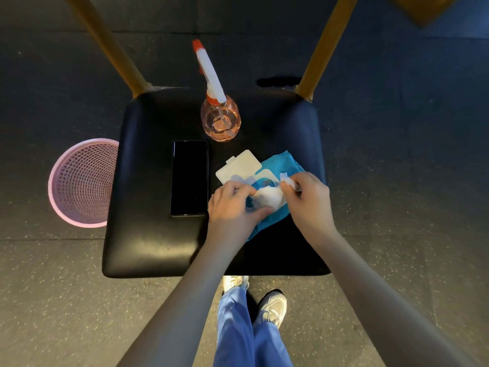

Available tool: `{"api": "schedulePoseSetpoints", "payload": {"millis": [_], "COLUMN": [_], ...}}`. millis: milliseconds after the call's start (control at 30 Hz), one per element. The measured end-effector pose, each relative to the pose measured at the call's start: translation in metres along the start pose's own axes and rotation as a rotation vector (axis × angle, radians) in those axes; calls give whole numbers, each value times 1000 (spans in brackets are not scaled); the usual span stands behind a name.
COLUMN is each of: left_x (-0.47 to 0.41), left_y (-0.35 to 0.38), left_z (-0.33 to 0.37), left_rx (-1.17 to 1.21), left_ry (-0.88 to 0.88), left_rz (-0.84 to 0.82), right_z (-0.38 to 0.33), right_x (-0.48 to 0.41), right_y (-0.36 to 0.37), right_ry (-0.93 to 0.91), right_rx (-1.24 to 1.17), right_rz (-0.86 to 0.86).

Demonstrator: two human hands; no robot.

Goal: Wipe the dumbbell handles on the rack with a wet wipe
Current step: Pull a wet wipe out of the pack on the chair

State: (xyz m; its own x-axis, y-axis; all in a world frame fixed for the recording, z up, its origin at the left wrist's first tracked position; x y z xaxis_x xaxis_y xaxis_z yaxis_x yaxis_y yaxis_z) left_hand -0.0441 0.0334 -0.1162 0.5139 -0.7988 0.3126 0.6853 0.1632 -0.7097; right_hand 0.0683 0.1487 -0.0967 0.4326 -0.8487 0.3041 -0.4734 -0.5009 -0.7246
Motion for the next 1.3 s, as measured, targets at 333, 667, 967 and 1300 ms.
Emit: {"api": "schedulePoseSetpoints", "payload": {"millis": [333,667,967,1300], "left_x": [-1,-5,-4,2], "left_y": [-7,-21,-15,-11], "left_z": [-9,-18,29,9], "left_rx": [162,159,-154,-182], "left_ry": [-55,-178,273,253], "left_rz": [57,129,167,255], "right_z": [9,4,-2,-4], "right_x": [-1,-12,-10,-30], "right_y": [-25,-49,-30,-79], "right_ry": [135,139,204,109], "right_rx": [-256,-328,-378,-329], "right_rz": [111,273,147,450]}}
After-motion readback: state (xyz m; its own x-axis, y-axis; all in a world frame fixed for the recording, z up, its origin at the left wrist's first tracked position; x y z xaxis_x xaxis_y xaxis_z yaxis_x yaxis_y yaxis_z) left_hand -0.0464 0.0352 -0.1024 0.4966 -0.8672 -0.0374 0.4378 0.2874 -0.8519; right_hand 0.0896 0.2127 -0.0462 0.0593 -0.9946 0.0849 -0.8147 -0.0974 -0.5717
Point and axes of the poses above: each hand's wrist, its own x-axis away from the middle knuckle, its own y-axis out of the palm, z = x × y, the point moved 7 cm from there along -x, towards the middle knuckle, and after that the axes turned 5 degrees about y, right-handed, at the moved point
